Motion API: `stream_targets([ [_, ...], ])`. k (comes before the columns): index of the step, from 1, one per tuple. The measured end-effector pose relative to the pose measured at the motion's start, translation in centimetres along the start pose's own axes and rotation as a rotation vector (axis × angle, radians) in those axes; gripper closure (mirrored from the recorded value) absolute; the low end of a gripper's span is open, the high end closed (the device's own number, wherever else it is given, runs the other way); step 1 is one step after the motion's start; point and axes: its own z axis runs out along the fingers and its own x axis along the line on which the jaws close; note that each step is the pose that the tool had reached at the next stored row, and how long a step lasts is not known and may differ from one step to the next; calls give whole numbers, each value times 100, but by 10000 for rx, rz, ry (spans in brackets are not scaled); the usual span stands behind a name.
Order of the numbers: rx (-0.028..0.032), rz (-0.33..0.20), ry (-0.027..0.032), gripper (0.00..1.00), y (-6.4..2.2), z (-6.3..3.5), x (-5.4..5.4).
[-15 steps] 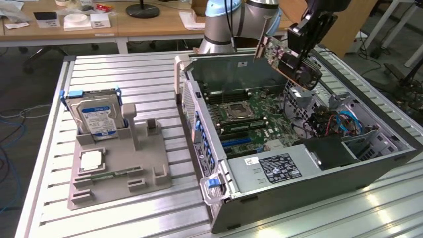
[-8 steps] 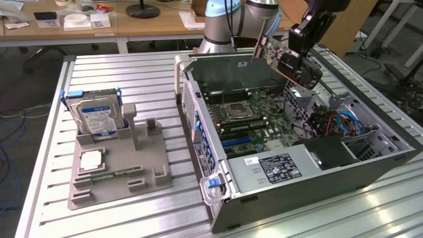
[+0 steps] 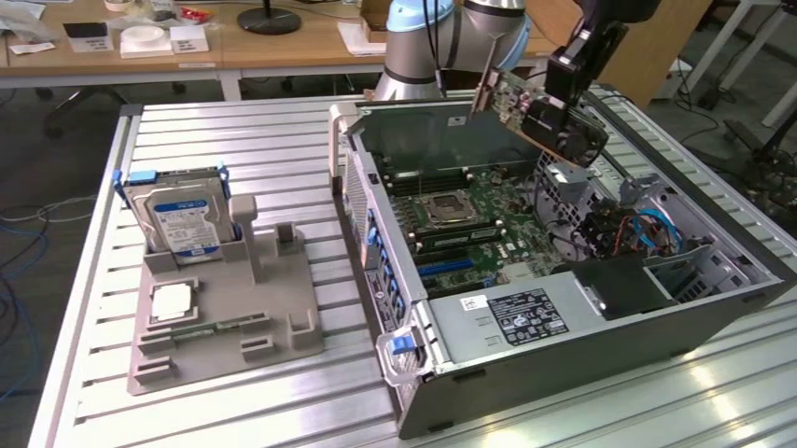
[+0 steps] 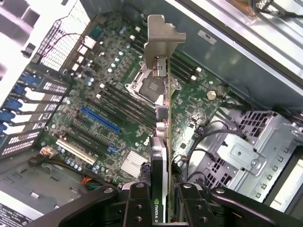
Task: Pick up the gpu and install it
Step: 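Insert the gpu into the slot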
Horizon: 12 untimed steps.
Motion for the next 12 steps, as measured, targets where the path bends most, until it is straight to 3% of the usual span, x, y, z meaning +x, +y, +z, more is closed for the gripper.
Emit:
stream_targets([
  [12, -48, -830, 36, 73, 1, 0, -1],
])
